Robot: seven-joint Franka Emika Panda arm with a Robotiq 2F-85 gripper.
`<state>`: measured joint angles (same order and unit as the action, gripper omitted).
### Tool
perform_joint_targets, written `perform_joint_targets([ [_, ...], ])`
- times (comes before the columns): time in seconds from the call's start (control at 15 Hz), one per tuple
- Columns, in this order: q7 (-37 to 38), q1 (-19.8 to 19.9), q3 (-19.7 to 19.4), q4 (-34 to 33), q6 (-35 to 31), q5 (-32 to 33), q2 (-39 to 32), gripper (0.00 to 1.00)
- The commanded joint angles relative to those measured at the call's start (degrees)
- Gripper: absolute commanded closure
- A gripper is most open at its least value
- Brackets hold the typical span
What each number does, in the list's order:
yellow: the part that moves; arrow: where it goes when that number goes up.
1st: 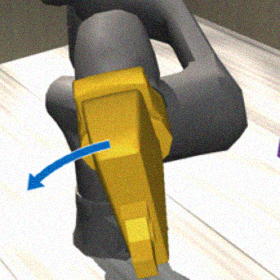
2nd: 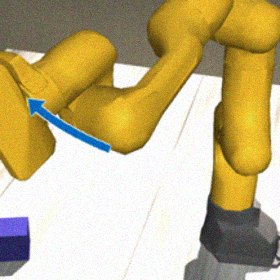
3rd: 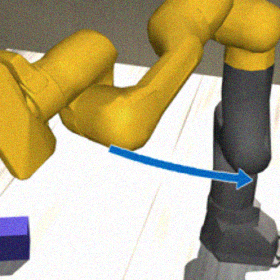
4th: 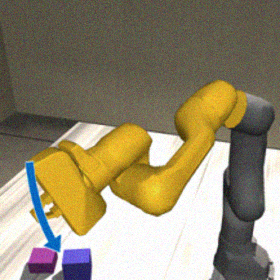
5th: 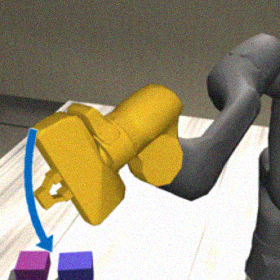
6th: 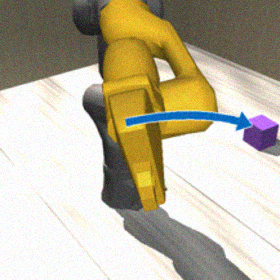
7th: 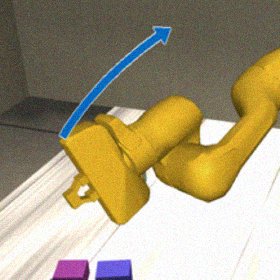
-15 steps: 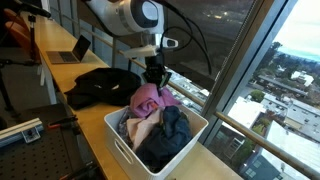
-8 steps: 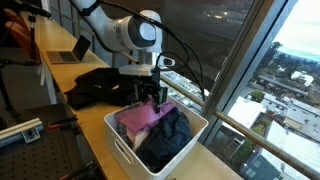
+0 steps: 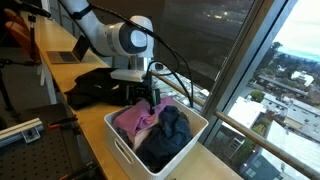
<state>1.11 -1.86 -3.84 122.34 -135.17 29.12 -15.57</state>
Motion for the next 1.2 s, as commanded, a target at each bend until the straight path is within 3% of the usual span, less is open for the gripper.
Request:
perform_joint_targets([
  [0.0,-0.42,0.27,-0.14,3.50,-1.63,0.73,3.64,0.00],
  [0.2,-0.74,-0.19,1.08,6.78,-2.03,-0.43,6.30,0.00],
  [0.47,-7.41,0.08,3.45,9.79,-4.58,-2.33,10.03,0.00],
  [0.93,-26.13,1.46,4.06,5.80,-3.01,-10.26,12.42,0.00],
  [1.13,-27.80,0.63,4.90,6.96,-4.58,-12.73,10.47,0.00],
])
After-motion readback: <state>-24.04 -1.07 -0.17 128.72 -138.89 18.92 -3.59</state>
